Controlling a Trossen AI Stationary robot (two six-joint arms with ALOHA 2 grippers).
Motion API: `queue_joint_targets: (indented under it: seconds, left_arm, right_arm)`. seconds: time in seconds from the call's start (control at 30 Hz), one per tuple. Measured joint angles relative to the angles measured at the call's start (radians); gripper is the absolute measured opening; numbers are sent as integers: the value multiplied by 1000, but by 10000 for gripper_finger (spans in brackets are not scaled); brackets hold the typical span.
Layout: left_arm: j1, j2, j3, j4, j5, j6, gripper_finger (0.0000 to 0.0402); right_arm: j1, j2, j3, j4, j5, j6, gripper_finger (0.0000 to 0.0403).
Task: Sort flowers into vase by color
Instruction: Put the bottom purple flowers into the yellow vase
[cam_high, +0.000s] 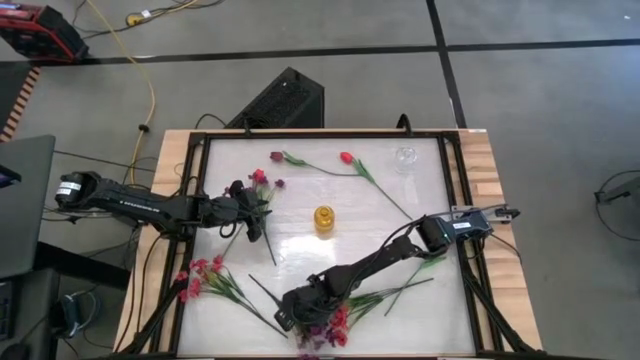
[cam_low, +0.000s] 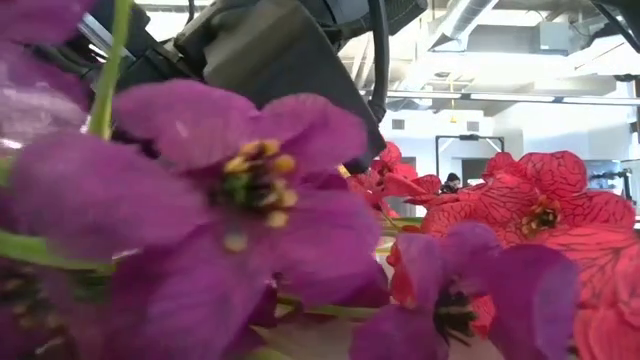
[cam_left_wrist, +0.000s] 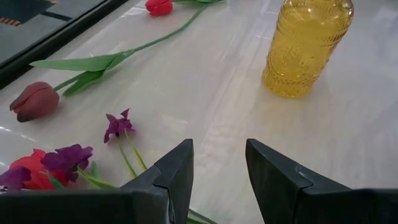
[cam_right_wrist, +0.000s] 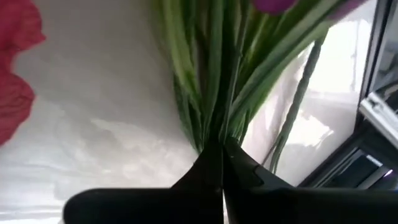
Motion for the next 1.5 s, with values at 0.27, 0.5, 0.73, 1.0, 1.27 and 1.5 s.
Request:
queue_joint_targets:
  seconds: [0.27,0.5,0.73,1.0,1.27,1.5]
  left_arm:
    - [0,0,0,1,-38,31,137]
    - [0,0,0,17,-123,102,137]
    - [0,0,0,24,-222,134,137]
    - [0,0,0,23,-212,113,137]
    - [0,0,0,24,-187,81,137]
    - [0,0,0,32,-188,45,137]
  right_arm:
    - [-67,-145,-7,-32,29,224,16]
    - [-169,-334,-4,-254,-235,668,16]
    - [-294,-517,-6,-505,-563,1074,16]
    - [-531,-772,-254,-501,-936,1171,16]
    - [-678,-983,-631,108,-934,1582,16]
    - [-757,-1053,-808,388,-836,1776,16]
